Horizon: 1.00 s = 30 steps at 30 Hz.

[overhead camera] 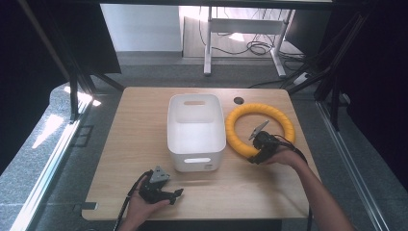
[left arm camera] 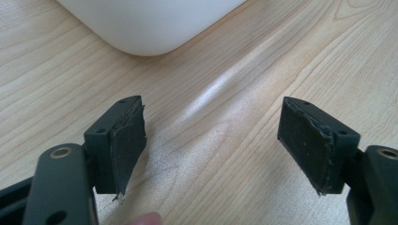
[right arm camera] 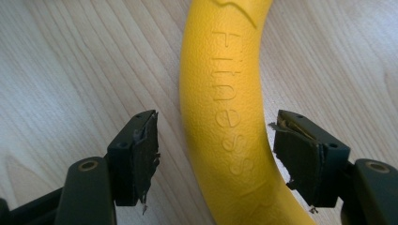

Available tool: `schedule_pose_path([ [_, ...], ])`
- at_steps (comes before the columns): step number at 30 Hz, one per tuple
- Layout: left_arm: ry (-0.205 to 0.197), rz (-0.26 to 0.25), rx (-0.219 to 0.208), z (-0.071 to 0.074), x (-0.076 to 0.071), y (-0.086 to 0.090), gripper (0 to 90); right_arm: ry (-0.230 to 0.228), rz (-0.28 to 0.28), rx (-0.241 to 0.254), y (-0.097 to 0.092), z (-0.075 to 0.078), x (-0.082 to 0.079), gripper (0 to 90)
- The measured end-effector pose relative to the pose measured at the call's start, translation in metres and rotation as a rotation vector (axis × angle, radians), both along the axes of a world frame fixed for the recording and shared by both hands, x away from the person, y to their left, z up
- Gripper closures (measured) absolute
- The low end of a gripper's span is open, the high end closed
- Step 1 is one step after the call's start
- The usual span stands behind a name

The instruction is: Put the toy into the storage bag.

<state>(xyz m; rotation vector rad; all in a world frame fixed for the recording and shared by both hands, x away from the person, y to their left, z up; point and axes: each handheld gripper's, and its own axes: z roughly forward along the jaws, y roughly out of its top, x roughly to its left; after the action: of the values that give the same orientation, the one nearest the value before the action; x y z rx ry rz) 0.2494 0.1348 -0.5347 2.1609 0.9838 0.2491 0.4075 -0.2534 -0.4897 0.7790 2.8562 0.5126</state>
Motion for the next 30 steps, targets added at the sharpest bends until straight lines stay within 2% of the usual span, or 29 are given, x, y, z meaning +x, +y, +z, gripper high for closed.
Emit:
schedule_pose_path([
  [10, 0.002, 0.003, 0.002, -0.001, 0.001, 0.0, 23.9, 0.033, 0.016, -0.027, 0.003, -0.009, 0.005, 32.6],
  [13, 0.011, -0.005, -0.024, 0.0, 0.001, 0.0, 23.9, 0.041, 0.022, -0.04, 0.003, -0.011, 0.006, 32.7],
  [22, 0.003, 0.011, -0.012, -0.001, 0.002, 0.002, 24.0, 0.072, 0.022, -0.035, 0.004, -0.018, 0.011, 33.1],
  [25, 0.003, 0.01, -0.001, -0.002, 0.002, 0.001, 23.9, 0.073, 0.019, -0.043, 0.005, -0.017, 0.012, 37.7],
  [27, 0.004, 0.011, -0.003, -0.002, 0.001, 0.001, 23.9, 0.081, 0.015, -0.047, 0.004, -0.015, 0.014, 44.0],
  [30, 0.0, 0.008, -0.001, -0.002, 0.001, 0.002, 23.9, 0.096, 0.032, -0.069, 0.005, -0.014, 0.018, 46.2],
])
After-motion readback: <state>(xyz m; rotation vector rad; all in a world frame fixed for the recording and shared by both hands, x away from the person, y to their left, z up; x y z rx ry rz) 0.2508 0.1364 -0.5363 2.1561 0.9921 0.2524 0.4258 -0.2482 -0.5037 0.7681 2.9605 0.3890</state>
